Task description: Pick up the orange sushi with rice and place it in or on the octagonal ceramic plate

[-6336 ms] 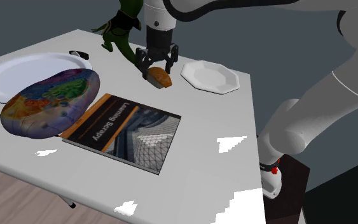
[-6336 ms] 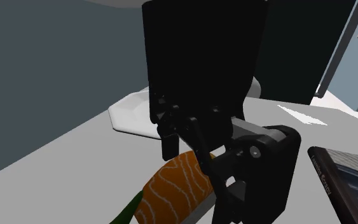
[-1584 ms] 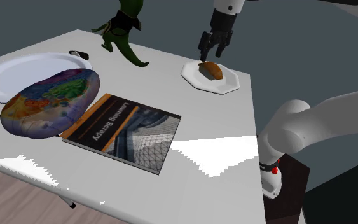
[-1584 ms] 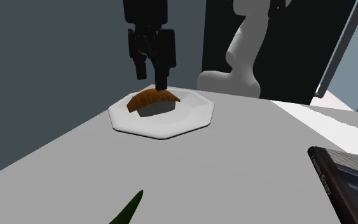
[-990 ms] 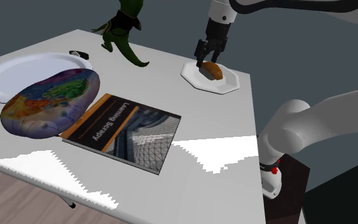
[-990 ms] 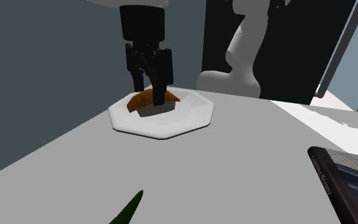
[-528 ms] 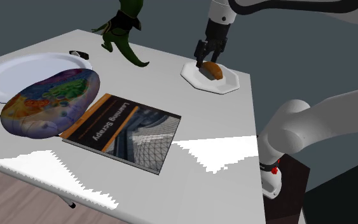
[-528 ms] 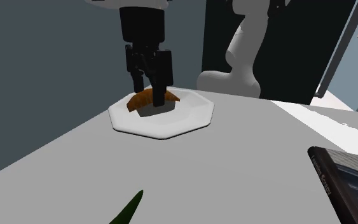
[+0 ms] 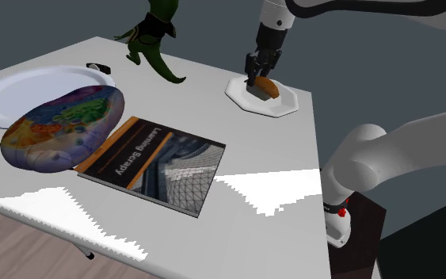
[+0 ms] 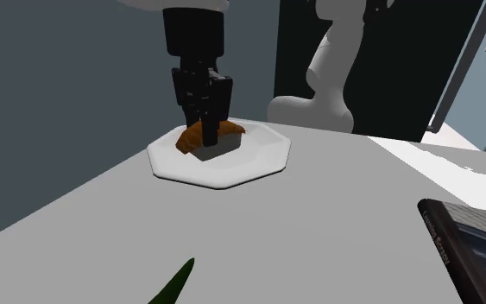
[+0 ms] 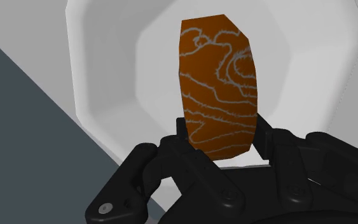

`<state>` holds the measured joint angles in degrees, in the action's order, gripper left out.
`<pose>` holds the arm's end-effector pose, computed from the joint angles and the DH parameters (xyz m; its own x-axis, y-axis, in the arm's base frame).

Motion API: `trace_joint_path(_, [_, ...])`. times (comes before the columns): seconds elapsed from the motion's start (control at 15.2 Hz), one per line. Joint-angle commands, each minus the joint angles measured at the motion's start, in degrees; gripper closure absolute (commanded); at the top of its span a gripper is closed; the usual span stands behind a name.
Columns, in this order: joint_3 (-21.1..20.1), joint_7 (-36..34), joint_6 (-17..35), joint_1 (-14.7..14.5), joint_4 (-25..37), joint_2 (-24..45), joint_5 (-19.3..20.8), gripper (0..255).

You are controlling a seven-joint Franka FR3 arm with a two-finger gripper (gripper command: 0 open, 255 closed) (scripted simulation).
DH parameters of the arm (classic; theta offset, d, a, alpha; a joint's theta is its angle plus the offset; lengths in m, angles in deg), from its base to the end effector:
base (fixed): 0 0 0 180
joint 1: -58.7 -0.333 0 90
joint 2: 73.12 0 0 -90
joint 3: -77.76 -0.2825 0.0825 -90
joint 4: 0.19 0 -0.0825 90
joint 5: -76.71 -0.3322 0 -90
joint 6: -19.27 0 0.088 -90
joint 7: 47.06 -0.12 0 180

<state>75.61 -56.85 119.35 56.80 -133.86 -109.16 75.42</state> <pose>0.3327 0.0279 0.5313 0.9930 -0.1102 0.0418 -0.1100 -0.9939 -0.0075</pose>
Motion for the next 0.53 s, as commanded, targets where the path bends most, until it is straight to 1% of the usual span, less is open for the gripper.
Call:
trace_joint_path(0.0, [0.01, -0.01, -0.02, 0.01, -0.08, 0.04, 0.02, 255])
trace_joint_path(0.07, [0.03, 0.02, 0.09, 0.03, -0.05, 0.18, 0.03, 255])
trace_joint_path(0.46, [0.09, 0.00, -4.37, 0.07, 5.05, 0.83, 0.10, 255])
